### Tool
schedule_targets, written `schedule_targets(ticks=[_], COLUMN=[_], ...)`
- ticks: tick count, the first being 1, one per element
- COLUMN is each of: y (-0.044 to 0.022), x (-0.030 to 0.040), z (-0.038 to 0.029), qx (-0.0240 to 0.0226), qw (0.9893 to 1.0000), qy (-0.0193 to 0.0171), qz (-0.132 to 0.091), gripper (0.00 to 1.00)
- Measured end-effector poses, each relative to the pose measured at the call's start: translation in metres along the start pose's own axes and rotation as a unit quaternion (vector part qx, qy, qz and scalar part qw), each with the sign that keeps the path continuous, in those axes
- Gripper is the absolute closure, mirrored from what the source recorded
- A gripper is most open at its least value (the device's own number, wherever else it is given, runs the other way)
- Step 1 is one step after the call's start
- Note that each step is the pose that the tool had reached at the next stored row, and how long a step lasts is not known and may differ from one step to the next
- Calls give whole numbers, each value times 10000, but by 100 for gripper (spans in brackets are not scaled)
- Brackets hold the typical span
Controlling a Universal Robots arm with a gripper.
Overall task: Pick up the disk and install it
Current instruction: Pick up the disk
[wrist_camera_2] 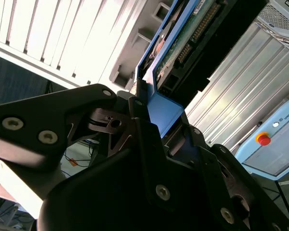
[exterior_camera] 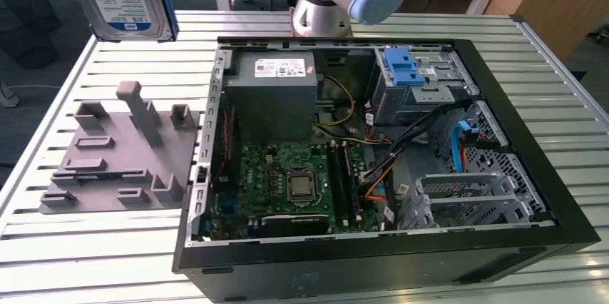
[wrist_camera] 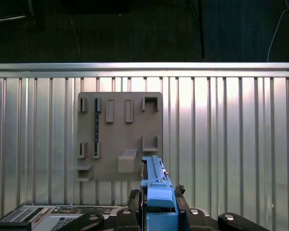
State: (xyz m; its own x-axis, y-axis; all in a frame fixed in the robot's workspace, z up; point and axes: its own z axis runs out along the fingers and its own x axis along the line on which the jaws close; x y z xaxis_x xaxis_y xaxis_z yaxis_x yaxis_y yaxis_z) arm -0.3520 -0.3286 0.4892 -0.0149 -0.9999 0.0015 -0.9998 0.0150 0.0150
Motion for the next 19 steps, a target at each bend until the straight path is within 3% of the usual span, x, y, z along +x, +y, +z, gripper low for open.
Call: schedule_targets(ticks=[19], y=[-53], x=[-1], z=[-1], qx=[0], qw=[10000], qy=[0], qz=[0], gripper=[63])
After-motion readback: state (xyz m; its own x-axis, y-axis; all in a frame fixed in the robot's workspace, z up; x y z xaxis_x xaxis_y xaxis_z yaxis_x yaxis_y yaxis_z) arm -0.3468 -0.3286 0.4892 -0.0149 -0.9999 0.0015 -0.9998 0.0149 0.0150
